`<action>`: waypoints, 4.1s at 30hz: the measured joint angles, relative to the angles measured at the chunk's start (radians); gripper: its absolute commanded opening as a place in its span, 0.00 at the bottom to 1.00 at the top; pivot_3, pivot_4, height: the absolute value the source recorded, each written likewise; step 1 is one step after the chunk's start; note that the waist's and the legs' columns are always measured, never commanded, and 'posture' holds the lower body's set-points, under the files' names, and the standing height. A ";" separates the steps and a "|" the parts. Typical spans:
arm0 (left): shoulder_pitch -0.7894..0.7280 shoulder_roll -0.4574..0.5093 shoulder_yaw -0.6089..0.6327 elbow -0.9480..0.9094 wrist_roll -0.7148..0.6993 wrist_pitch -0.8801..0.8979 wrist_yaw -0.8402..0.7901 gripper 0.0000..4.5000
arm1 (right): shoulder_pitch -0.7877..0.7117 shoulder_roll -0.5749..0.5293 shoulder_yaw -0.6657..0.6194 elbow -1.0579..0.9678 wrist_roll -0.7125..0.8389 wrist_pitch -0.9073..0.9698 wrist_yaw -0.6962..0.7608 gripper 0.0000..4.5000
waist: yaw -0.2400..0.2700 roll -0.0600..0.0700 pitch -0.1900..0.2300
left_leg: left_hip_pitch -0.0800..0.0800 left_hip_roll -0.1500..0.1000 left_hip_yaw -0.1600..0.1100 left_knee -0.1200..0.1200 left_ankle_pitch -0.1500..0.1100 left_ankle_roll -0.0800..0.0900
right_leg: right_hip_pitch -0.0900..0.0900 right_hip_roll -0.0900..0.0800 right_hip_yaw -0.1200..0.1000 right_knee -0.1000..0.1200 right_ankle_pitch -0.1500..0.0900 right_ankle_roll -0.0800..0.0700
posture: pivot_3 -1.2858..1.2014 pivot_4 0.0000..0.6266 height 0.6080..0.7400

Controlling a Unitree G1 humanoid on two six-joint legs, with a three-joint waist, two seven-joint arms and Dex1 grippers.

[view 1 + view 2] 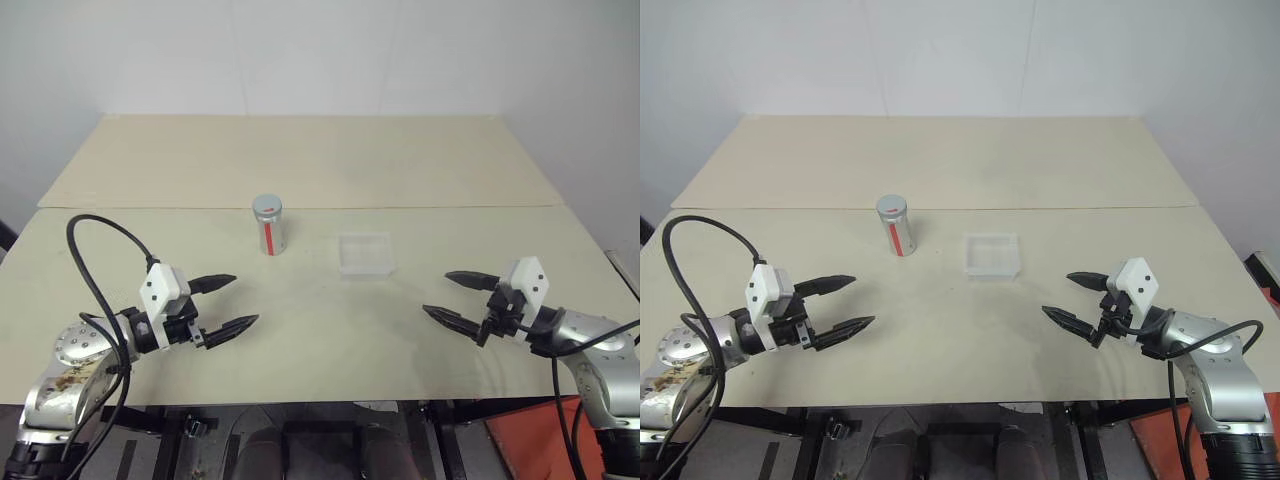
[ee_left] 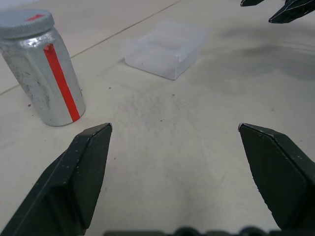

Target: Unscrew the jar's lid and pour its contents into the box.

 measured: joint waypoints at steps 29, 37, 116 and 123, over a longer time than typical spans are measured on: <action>-0.057 -0.259 -0.046 -0.017 0.115 -0.006 0.380 0.99 | -0.019 0.000 0.008 -0.029 0.001 0.002 -0.007 1.00 | 0.003 0.000 0.000 | 0.000 -0.001 -0.001 0.001 0.000 0.000 | 0.001 0.000 0.000 0.000 0.001 0.001 | 0.52 0.24 1.00; -0.114 -0.552 -0.169 0.013 0.372 -0.076 0.760 0.99 | -0.040 -0.001 0.017 -0.047 0.007 0.005 0.002 1.00 | 0.016 -0.001 0.000 | 0.000 -0.002 -0.001 0.001 0.000 0.000 | 0.002 0.000 0.001 -0.001 0.002 0.002 | 0.52 0.24 1.00; -0.543 -0.136 -0.215 0.351 0.040 0.009 -0.178 0.45 | -0.381 0.101 0.262 -0.273 0.099 0.286 -0.166 1.00 | 0.007 -0.001 0.000 | -0.004 -0.001 -0.001 0.003 0.000 0.000 | -0.001 0.000 -0.001 -0.001 0.003 0.002 | 0.52 0.24 1.00; -0.582 -0.209 -0.263 0.397 0.039 -0.057 -0.301 0.45 | -0.579 0.158 0.337 -0.273 0.134 0.429 -0.170 1.00 | 0.003 -0.001 0.000 | -0.004 -0.001 -0.002 0.003 0.000 0.000 | -0.002 0.000 -0.002 0.000 0.003 0.002 | 0.52 0.24 1.00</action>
